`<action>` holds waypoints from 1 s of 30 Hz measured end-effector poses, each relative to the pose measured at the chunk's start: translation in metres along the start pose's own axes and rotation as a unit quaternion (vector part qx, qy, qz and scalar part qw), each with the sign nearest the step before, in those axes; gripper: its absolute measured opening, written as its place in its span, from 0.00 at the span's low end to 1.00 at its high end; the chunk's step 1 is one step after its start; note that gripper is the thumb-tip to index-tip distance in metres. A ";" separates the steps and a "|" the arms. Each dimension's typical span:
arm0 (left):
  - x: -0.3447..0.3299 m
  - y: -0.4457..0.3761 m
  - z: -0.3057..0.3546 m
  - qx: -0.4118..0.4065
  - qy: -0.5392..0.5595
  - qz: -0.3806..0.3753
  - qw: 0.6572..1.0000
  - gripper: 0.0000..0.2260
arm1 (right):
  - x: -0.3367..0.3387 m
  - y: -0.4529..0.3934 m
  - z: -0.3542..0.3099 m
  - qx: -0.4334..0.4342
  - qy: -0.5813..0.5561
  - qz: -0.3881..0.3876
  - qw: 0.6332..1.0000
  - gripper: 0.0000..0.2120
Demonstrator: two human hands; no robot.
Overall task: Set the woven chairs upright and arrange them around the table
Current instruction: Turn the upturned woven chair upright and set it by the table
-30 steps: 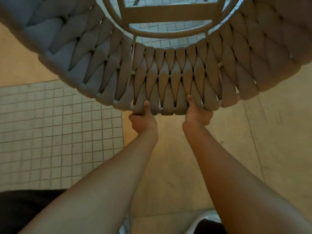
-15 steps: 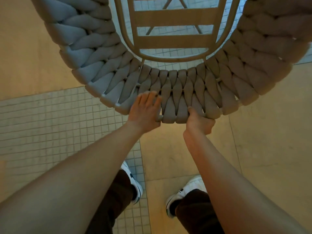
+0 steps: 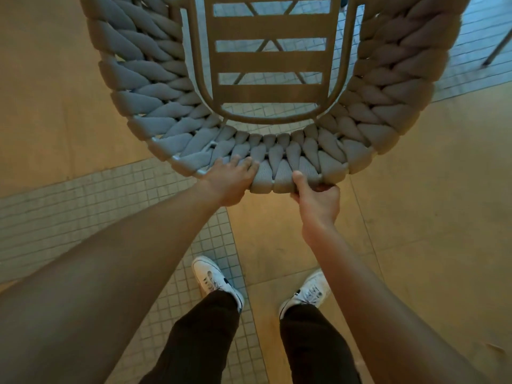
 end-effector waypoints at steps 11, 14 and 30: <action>0.070 -0.020 -0.060 -0.040 0.054 -0.012 0.998 0.26 | -0.111 0.052 -0.122 0.615 0.581 -0.141 0.514 0.36; 0.086 -0.029 -0.082 -0.062 0.067 -0.020 0.996 0.22 | -0.146 0.052 -0.149 0.622 0.582 -0.128 0.509 0.27; 0.158 -0.095 -0.172 -0.183 0.015 0.029 0.983 0.15 | -0.222 0.053 -0.227 0.565 0.571 -0.078 0.591 0.20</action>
Point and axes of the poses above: each hand's wrist, its own y-axis away from the middle knuckle, its own x-axis out of the back of the hand, z = x × y, the point moved 10 cm from there along -y, towards the middle knuckle, and after that the axes turned 10 degrees about z, right-handed, at the moved point
